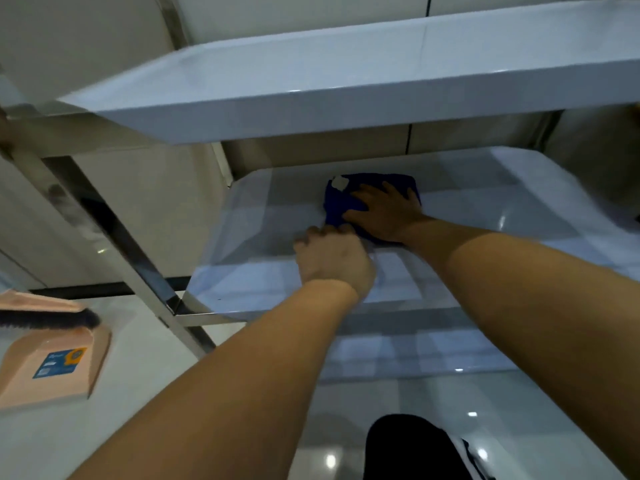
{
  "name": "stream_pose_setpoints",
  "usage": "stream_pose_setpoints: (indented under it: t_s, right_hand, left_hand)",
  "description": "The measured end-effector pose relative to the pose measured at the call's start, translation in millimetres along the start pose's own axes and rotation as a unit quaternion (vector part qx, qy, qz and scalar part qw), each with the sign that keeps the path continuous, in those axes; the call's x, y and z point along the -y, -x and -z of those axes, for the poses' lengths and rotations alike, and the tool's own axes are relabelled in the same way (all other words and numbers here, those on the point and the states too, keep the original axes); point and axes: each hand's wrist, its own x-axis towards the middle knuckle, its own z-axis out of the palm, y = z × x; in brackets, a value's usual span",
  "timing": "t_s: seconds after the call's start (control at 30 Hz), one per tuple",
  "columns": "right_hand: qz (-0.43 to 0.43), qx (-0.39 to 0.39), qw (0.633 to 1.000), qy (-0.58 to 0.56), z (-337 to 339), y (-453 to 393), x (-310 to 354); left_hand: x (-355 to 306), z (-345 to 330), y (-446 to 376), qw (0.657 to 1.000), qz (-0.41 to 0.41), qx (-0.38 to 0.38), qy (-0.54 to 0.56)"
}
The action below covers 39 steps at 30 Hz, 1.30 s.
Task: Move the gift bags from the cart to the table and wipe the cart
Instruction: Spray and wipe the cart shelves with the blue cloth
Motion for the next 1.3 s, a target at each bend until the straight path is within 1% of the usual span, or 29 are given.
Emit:
stream_pose_setpoints:
  t_s: [0.07,0.13,0.17,0.27,0.37,0.5,0.67,0.77,1.0,1.3]
  right_hand:
    - [-0.024,0.006,1.0,0.002,10,12,-36]
    - [-0.046,0.001,0.999,-0.001,18,24,-74]
    - [-0.064,-0.007,0.998,-0.002,25,34,-102]
    - [-0.108,-0.035,0.993,0.001,35,47,-155]
    - [-0.162,-0.052,0.985,-0.011,44,54,-206]
    - [-0.189,-0.059,0.98,-0.023,54,59,-244]
    - [-0.201,-0.058,0.977,-0.03,55,64,-248]
    - [-0.223,-0.061,0.972,-0.037,55,74,-247]
    - [-0.281,-0.056,0.957,-0.046,52,132,-239]
    - [-0.326,-0.07,0.942,-0.033,37,181,-209]
  left_hand:
    - [-59,-7,-2,0.997,-0.053,0.002,0.049]
    - [-105,-15,-4,0.996,-0.06,0.011,0.069]
    - [-133,-19,-5,0.996,-0.071,0.02,0.057]
    - [-167,-33,0,0.996,-0.073,0.049,-0.012]
    - [-180,-45,2,0.998,-0.055,0.02,-0.023]
    - [-181,-46,-4,0.998,-0.055,0.0,-0.039]
    - [-182,-49,-4,0.998,-0.055,-0.01,-0.035]
    - [-181,-49,-4,0.998,-0.055,-0.017,-0.032]
    - [-180,-48,-2,0.998,-0.063,-0.02,-0.015]
    - [-182,-49,-4,0.998,-0.061,-0.019,0.0]
